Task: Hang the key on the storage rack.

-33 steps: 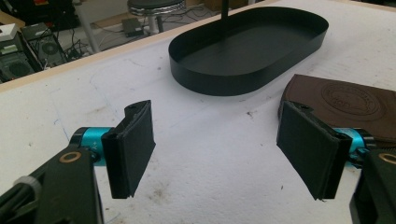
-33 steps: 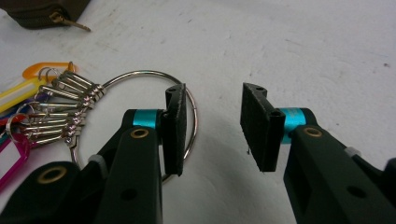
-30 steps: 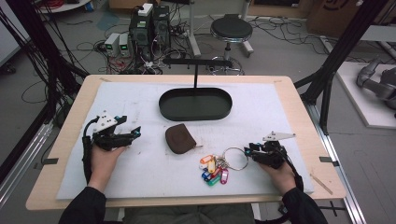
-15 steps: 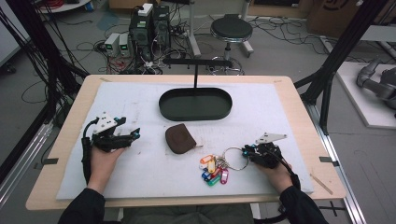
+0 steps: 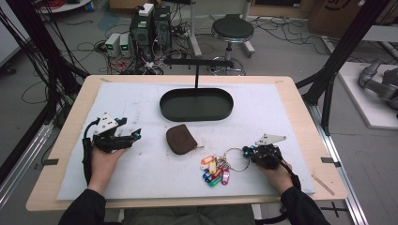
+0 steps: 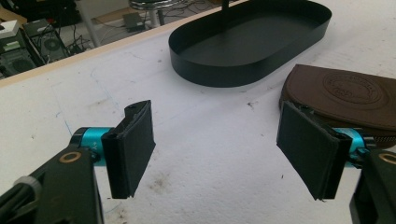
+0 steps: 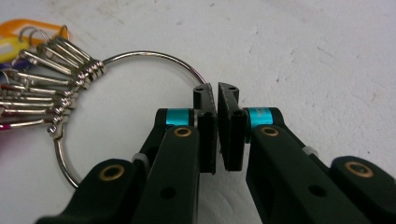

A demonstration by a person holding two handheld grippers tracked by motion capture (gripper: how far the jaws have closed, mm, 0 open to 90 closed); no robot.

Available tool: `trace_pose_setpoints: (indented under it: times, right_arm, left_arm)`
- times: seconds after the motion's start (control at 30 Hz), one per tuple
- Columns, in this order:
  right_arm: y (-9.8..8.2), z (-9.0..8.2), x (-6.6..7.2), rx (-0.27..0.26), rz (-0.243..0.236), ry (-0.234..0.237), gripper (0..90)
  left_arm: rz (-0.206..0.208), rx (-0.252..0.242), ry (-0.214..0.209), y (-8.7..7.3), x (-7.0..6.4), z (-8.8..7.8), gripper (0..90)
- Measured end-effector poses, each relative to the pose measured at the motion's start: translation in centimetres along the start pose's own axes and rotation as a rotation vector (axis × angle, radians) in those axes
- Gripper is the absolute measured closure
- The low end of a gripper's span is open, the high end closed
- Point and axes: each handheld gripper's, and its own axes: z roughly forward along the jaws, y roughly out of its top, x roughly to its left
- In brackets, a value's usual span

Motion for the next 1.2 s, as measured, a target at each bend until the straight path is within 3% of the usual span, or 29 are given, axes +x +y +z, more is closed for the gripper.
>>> trace_pose_setpoints:
  times: [0.33, 0.4, 0.77, 1.03, 1.2]
  right_arm:
    - [0.5, -0.9, -0.8, -0.108, 0.113, 0.088, 87.2]
    - [0.6, -1.3, -0.8, -0.139, 0.149, 0.125, 87.2]
    - [1.0, -2.0, 0.0, -0.23, 0.214, 0.231, 87.1]
    - [1.3, -1.8, 0.8, -0.219, 0.203, 0.255, 85.4]
    - [1.2, -1.7, 0.8, -0.188, 0.23, 0.284, 85.3]
  left_arm:
    - [0.0, 0.0, 0.004, -0.1, 0.1, -0.1, 27.4]
    - [0.002, -0.001, 0.004, -0.1, 0.1, -0.2, 27.4]
    - [0.005, -0.002, 0.004, 0.0, 0.0, -0.2, 27.4]
    - [0.003, -0.005, 0.004, 0.0, 0.0, -0.2, 27.4]
    - [0.004, -0.005, 0.002, 0.0, 0.0, -0.2, 27.4]
